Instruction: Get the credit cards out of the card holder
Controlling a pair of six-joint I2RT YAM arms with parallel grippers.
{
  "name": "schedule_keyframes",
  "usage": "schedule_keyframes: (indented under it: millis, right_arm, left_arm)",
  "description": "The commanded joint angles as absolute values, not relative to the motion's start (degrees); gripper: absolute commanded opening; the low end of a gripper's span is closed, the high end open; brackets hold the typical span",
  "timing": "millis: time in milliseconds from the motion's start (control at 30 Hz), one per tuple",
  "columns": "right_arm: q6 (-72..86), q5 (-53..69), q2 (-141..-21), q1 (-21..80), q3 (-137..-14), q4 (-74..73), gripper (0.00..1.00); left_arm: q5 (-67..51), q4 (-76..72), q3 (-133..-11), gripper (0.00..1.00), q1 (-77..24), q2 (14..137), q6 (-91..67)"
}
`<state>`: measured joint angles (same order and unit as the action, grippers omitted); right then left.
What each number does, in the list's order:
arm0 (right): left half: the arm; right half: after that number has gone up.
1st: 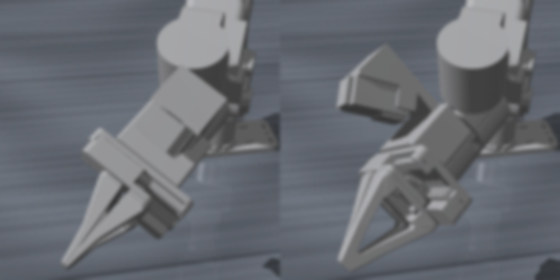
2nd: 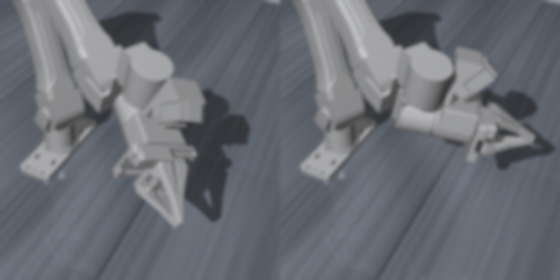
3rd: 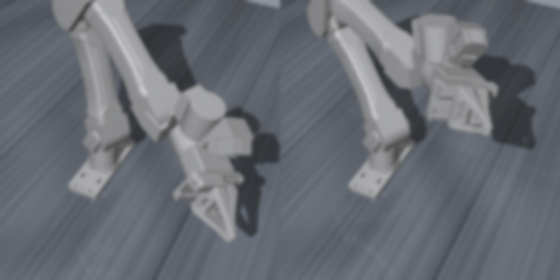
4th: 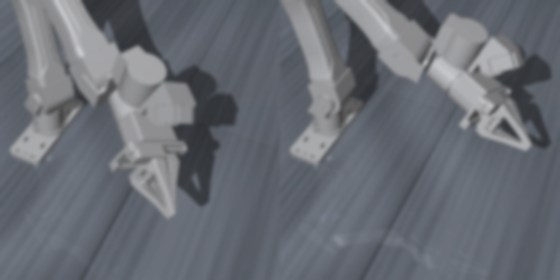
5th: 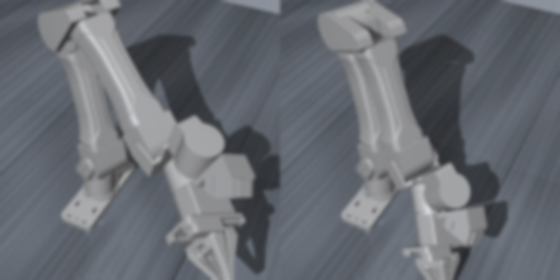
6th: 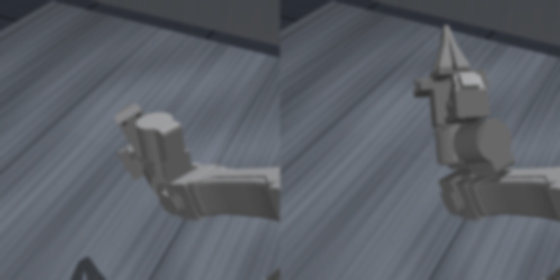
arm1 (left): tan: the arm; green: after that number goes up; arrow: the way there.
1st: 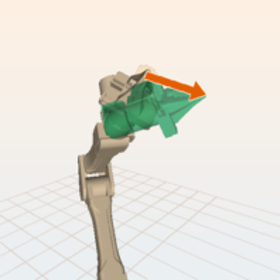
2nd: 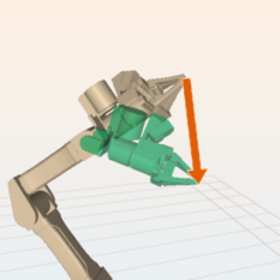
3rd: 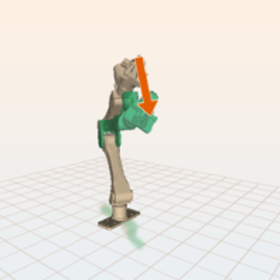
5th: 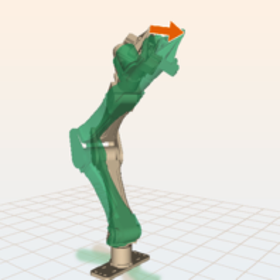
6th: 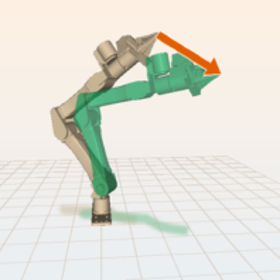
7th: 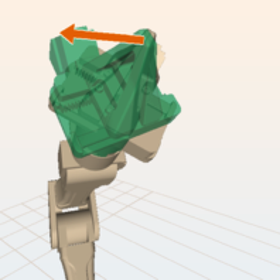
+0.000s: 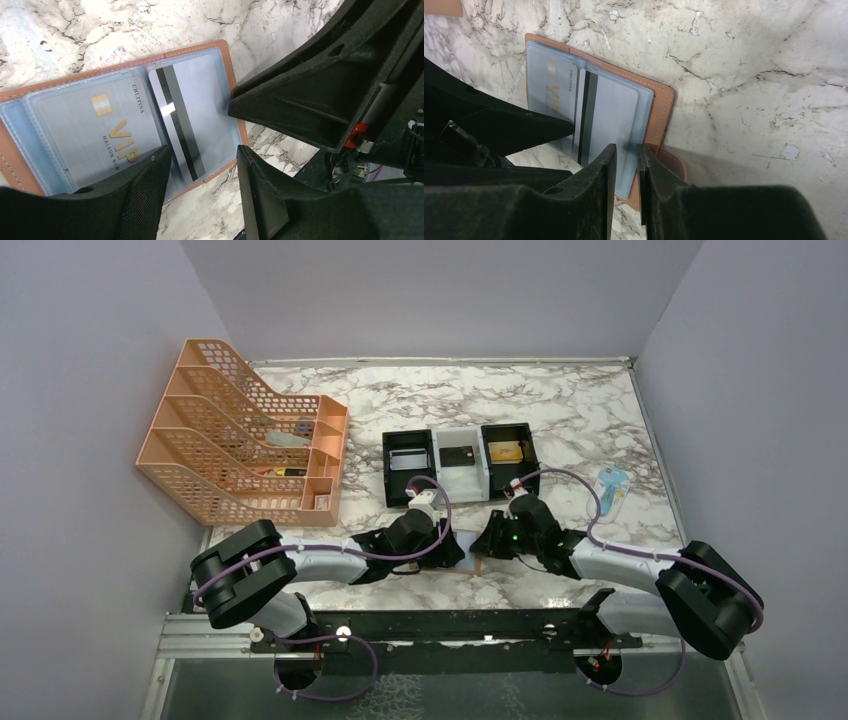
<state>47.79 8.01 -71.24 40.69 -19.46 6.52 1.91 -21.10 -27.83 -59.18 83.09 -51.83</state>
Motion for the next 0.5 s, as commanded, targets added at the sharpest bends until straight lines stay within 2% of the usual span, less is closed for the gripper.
schedule_keyframes:
  millis: [0,200,467]
  right_arm:
    - [45.3,7.4,-68.8,40.8,-19.7,-2.2,0.25]
    - [44.2,9.8,-66.8,40.8,-21.6,-2.9,0.28]
    - [42.3,11.7,-67.5,40.8,-24.6,-4.0,0.21]
  left_arm:
    - [4.9,-18.9,-27.2,0.54,-59.5,83.3,-52.0]
    - [5.2,-18.2,-27.4,0.54,-59.5,82.5,-52.0]
    - [5.1,-18.2,-27.2,0.53,-59.5,82.0,-52.3]
